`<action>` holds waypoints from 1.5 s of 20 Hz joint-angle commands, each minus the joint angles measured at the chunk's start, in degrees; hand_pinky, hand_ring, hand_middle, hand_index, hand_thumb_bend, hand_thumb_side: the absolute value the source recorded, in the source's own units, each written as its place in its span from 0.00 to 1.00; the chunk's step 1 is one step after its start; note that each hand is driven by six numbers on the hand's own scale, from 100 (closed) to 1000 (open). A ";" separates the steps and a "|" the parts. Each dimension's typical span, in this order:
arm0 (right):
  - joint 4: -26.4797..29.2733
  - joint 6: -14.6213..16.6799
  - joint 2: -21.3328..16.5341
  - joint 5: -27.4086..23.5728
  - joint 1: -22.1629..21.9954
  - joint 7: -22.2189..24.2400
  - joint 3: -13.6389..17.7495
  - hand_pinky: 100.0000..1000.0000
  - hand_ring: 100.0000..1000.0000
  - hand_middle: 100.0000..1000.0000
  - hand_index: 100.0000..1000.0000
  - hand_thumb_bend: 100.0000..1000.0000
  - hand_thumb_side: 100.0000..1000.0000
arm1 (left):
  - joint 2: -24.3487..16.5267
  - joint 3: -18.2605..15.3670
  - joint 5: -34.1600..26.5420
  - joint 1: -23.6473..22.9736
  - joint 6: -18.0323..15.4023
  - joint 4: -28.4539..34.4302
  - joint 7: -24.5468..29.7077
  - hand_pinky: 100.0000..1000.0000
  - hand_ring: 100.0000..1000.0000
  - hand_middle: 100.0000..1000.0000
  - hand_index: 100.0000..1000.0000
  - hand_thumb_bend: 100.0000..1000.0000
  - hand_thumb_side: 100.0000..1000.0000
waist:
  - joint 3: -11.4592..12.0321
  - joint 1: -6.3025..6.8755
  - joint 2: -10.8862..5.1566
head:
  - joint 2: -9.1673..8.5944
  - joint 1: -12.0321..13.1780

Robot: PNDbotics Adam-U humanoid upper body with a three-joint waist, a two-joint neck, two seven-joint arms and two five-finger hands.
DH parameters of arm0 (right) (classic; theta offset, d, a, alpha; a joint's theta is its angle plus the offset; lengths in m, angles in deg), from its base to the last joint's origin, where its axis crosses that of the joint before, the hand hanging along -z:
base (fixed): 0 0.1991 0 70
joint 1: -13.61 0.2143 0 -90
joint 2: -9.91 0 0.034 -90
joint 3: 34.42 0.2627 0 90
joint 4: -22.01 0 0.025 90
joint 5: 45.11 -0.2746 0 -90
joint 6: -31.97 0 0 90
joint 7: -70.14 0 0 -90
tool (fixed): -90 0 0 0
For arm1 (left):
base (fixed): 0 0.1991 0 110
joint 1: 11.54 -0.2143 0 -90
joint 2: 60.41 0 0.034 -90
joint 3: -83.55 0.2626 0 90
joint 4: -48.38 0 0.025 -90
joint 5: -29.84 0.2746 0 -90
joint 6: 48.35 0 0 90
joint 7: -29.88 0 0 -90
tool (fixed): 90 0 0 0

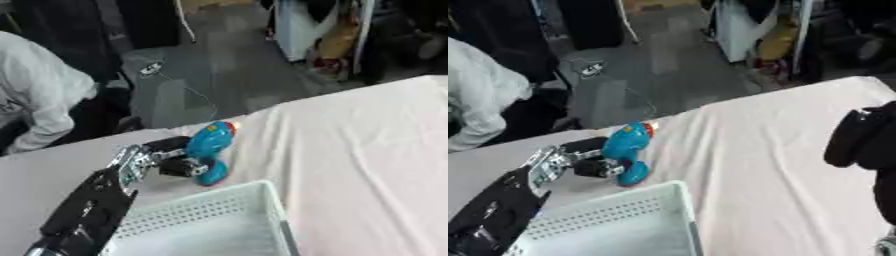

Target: Pick up objects on the table and place them in the box.

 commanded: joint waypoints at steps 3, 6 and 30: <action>0.68 -0.16 0.50 -0.43 1.19 0.15 -0.19 0.26 0.36 0.39 0.44 0.00 1.00 | -0.91 -0.69 0.64 0.92 0.33 0.21 -0.97 1.00 1.00 1.00 1.00 0.91 1.00 | -0.06 -0.25 -1.02 | -0.78 -0.33; 0.68 -0.17 0.56 -0.49 1.24 0.21 -0.23 0.26 0.36 0.39 0.44 0.00 1.00 | -0.82 -0.85 0.99 0.93 0.74 0.12 -1.68 1.00 1.00 1.00 1.00 0.90 1.00 | -0.11 -0.22 -0.99 | -0.83 -0.35; 0.68 -0.32 1.27 -0.78 1.77 0.42 -0.59 0.26 0.36 0.39 0.44 0.00 1.00 | -0.27 -1.40 4.45 1.17 3.32 -0.61 -6.85 1.00 1.00 1.00 1.00 0.88 1.00 | -1.33 0.40 -0.74 | -1.38 -0.72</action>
